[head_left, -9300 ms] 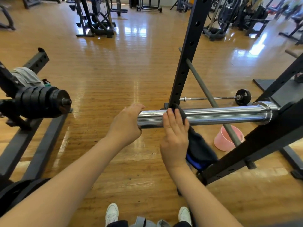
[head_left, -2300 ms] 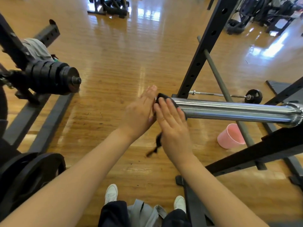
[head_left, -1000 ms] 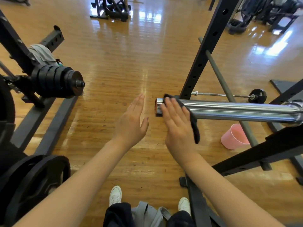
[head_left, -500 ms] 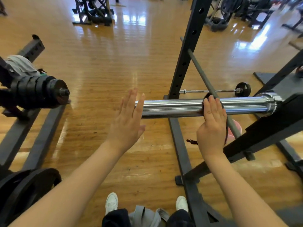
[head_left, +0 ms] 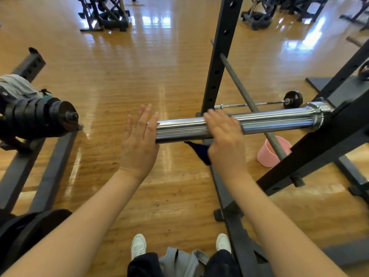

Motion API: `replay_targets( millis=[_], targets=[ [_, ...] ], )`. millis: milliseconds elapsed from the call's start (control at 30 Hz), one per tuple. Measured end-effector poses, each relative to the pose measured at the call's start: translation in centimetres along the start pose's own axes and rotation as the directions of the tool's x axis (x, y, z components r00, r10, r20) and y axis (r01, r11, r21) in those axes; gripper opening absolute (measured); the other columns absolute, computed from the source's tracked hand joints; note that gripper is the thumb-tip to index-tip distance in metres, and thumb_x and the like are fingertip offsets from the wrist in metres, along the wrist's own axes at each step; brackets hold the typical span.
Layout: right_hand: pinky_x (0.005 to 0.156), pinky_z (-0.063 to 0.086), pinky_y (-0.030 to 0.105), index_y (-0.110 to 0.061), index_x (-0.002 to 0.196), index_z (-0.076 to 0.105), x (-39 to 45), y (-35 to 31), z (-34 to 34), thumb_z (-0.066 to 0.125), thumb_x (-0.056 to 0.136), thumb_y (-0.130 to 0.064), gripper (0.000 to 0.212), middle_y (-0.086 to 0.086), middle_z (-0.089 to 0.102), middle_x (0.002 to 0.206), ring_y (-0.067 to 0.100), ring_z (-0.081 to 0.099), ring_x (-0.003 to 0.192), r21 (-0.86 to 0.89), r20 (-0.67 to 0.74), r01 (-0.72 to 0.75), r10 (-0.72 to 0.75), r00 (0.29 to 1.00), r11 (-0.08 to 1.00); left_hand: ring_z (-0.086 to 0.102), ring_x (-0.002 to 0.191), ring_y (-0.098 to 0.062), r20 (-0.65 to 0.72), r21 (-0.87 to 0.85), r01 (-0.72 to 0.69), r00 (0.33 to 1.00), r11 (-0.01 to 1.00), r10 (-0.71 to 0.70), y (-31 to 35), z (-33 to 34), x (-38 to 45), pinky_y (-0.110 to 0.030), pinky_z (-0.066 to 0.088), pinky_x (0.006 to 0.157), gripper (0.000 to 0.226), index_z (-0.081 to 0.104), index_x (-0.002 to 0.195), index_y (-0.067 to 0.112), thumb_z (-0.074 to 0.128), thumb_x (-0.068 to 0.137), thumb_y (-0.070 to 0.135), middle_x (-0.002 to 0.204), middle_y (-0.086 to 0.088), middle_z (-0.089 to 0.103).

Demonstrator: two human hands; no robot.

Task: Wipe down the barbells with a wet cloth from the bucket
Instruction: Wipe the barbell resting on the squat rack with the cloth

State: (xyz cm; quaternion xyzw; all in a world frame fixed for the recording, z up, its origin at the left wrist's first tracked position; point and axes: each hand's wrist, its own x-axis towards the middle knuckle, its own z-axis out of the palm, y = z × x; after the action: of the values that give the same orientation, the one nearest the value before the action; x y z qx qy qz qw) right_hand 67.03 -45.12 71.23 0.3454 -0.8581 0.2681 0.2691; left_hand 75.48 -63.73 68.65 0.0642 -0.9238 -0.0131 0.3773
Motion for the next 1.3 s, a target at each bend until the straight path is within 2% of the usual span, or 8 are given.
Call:
replay_targets(
  millis=[267, 467, 600, 733, 833, 1100, 1233, 1300],
  targets=[
    [0.112, 0.024, 0.049, 0.004, 0.124, 0.058, 0.1, 7.6, -2.7, 0.038, 0.079, 0.006, 0.049, 0.018, 0.056, 0.129, 0.033, 0.044, 0.129, -0.045, -0.167, -0.374, 0.362, 0.917, 0.926, 0.036, 0.133, -0.033, 0.069, -0.05, 0.116, 0.991, 0.992, -0.112, 0.9, -0.5, 0.2, -0.05, 0.024, 0.11, 0.079, 0.04, 0.128, 0.006, 0.076, 0.059, -0.01, 0.136, -0.019, 0.05],
    [0.111, 0.019, 0.037, 0.0, 0.121, 0.061, -0.4, 0.3, 1.1, 0.046, 0.075, 0.012, 0.049, 0.014, 0.061, 0.125, 0.029, 0.049, 0.124, 0.039, -0.165, -0.178, 0.182, 0.969, 0.983, 0.042, 0.129, -0.036, 0.056, -0.088, 0.022, 0.998, 0.996, -0.017, 0.1, -0.8, 0.4, -0.05, 0.037, 0.105, 0.064, 0.042, 0.125, 0.004, 0.072, 0.07, -0.007, 0.129, -0.02, 0.055],
    [0.108, 0.032, 0.045, -0.001, 0.119, 0.062, -0.2, 1.7, 0.3, 0.04, 0.081, 0.003, 0.044, 0.013, 0.062, 0.122, 0.029, 0.052, 0.12, 0.028, -0.148, -0.047, 0.051, 0.988, 0.998, 0.049, 0.124, -0.038, 0.098, -0.049, -0.119, 0.987, 0.992, 0.124, -1.1, -1.5, 1.4, -0.043, 0.037, 0.103, 0.052, 0.049, 0.119, 0.003, 0.069, 0.073, -0.008, 0.118, -0.019, 0.063],
    [0.109, 0.031, 0.05, 0.0, 0.12, 0.061, -0.4, 4.1, -0.7, 0.043, 0.081, 0.01, 0.044, 0.015, 0.061, 0.124, 0.028, 0.049, 0.124, 0.056, -0.174, -0.177, 0.184, 0.967, 0.983, 0.042, 0.131, -0.037, 0.379, -0.152, 0.119, 0.924, 0.981, -0.053, 0.2, -3.2, 2.8, -0.048, 0.039, 0.104, 0.065, 0.054, 0.124, 0.0, 0.07, 0.063, -0.014, 0.125, -0.016, 0.06],
    [0.112, 0.022, 0.044, 0.0, 0.122, 0.06, 0.2, 3.1, -0.2, 0.045, 0.081, 0.012, 0.045, 0.014, 0.06, 0.125, 0.028, 0.047, 0.126, 0.077, -0.208, -0.322, 0.331, 0.921, 0.944, 0.038, 0.135, -0.023, 0.516, -0.195, 0.291, 0.842, 0.936, -0.154, 0.4, -4.0, 3.9, -0.029, 0.032, 0.105, 0.065, 0.046, 0.135, 0.011, 0.062, 0.075, -0.006, 0.135, -0.005, 0.053],
    [0.117, 0.008, 0.032, -0.001, 0.131, 0.05, -2.3, -11.5, 5.4, 0.037, 0.077, 0.002, 0.055, 0.012, 0.048, 0.138, 0.023, 0.031, 0.135, 0.205, -0.035, 0.015, -0.008, 0.999, 0.979, 0.054, 0.11, -0.014, 0.645, -0.39, 0.44, 0.758, 0.809, -0.101, -1.4, -5.3, 4.0, -0.01, 0.037, 0.08, 0.062, 0.04, 0.136, 0.02, 0.065, 0.081, 0.006, 0.122, 0.005, 0.054],
    [0.116, 0.015, 0.034, -0.003, 0.132, 0.049, -2.2, -8.3, 4.1, 0.036, 0.085, 0.001, 0.049, 0.009, 0.046, 0.14, 0.022, 0.031, 0.135, 0.157, 0.013, 0.104, -0.108, 0.994, 0.982, 0.024, 0.141, -0.014, 0.754, -0.259, 0.462, 0.645, 0.848, -0.121, -3.6, -5.7, 1.4, -0.015, 0.024, 0.104, 0.09, 0.011, 0.151, 0.028, 0.064, 0.082, 0.004, 0.156, 0.004, 0.02],
    [0.115, 0.014, 0.036, -0.003, 0.134, 0.047, -2.2, -6.6, 3.6, 0.035, 0.083, 0.004, 0.052, 0.011, 0.045, 0.14, 0.023, 0.03, 0.136, 0.109, -0.035, 0.024, -0.02, 0.999, 0.994, 0.013, 0.144, -0.008, 0.726, -0.25, 0.469, 0.67, 0.847, -0.157, -4.1, -5.8, 0.3, -0.015, 0.014, 0.108, 0.085, 0.013, 0.151, 0.025, 0.06, 0.084, 0.003, 0.157, 0.006, 0.017]
  ],
)
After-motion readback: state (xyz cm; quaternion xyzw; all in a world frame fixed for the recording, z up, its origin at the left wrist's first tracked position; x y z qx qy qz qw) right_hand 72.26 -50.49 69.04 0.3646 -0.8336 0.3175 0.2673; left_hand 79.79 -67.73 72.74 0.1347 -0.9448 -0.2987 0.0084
